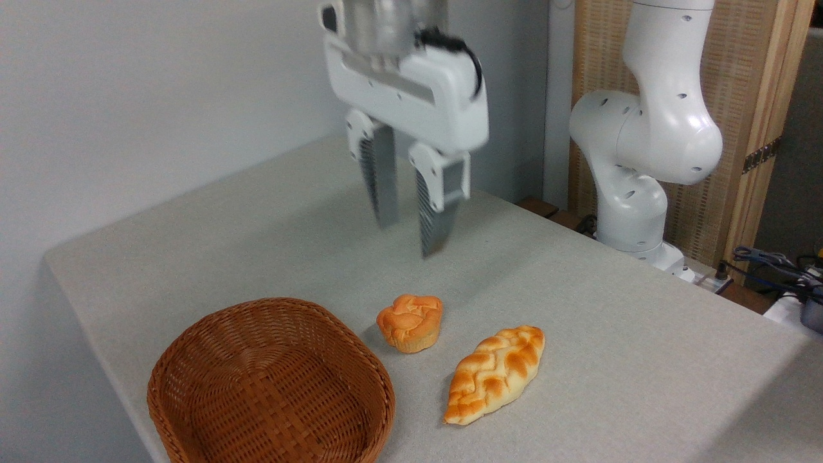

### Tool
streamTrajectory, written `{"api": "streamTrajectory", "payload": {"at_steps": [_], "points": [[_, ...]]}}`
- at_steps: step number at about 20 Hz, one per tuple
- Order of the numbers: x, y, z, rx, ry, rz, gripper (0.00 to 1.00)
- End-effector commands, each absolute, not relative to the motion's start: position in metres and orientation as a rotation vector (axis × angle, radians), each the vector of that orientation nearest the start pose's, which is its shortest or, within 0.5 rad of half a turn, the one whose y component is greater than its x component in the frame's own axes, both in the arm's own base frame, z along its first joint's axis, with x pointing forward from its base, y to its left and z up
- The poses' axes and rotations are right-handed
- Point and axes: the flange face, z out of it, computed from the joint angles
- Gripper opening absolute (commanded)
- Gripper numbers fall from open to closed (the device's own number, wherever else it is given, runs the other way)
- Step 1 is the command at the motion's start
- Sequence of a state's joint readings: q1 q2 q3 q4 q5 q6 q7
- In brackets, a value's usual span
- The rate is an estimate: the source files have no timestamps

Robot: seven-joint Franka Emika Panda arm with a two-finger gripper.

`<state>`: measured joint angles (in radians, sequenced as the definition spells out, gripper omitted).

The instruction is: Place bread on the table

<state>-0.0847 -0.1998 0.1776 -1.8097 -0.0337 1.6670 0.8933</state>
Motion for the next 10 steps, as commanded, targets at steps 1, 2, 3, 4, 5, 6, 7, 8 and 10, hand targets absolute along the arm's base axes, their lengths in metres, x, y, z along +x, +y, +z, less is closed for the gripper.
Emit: {"api": "streamTrajectory", "payload": {"at_steps": [1, 2, 3, 4, 5, 6, 7, 8, 10], "points": [[0.526, 0.023, 0.632, -2.998, 1.133, -0.140, 1.00], [0.532, 0.011, 0.631, -2.985, 1.157, -0.133, 1.00], [0.534, 0.005, 0.627, -2.983, 1.163, -0.118, 1.00], [0.537, 0.002, 0.623, -2.981, 1.165, -0.106, 1.00], [0.538, -0.001, 0.620, -2.985, 1.156, -0.097, 1.00], [0.539, -0.004, 0.618, -2.982, 1.158, -0.084, 1.00], [0.541, -0.004, 0.615, -2.982, 1.158, -0.076, 1.00], [0.542, -0.002, 0.617, -2.979, 1.154, -0.084, 1.00], [0.548, -0.001, 0.619, -2.979, 1.146, -0.090, 1.00]]}}
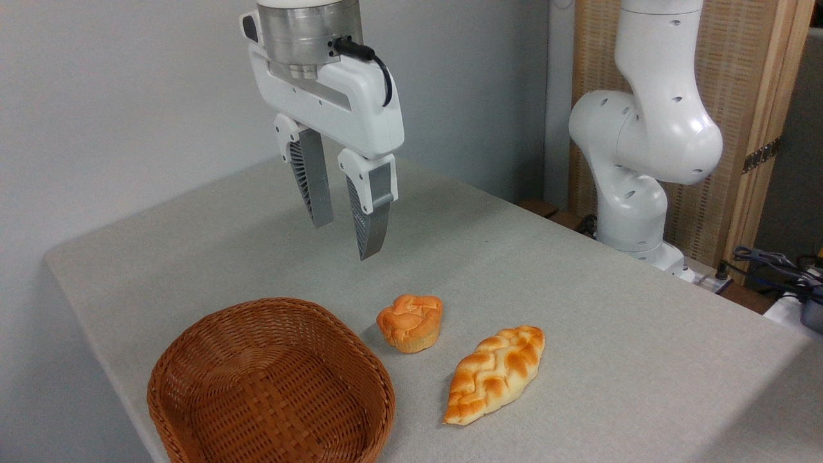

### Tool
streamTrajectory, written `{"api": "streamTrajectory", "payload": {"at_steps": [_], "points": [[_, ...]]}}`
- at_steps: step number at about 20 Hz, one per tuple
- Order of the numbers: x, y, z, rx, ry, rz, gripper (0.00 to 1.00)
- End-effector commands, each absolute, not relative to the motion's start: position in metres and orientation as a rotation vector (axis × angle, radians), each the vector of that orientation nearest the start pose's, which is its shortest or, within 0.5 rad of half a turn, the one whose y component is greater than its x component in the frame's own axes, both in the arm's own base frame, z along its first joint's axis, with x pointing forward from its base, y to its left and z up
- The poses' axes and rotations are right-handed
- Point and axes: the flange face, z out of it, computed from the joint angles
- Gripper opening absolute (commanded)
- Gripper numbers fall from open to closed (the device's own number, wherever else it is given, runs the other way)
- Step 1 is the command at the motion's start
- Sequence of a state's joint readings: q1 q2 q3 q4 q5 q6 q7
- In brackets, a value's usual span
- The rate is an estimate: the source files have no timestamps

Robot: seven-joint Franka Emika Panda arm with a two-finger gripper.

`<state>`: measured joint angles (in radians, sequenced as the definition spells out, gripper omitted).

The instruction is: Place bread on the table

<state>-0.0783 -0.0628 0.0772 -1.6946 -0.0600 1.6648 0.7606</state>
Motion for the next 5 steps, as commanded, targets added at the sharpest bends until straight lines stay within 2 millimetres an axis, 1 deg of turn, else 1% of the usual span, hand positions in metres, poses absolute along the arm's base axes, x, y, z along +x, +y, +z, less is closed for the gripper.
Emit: {"api": "streamTrajectory", "payload": {"at_steps": [1, 5], "points": [[0.5502, -0.0026, 0.6177, -2.977, 1.151, -0.088, 1.00], [0.5502, -0.0009, 0.6177, -2.976, 1.153, -0.088, 1.00]]}}
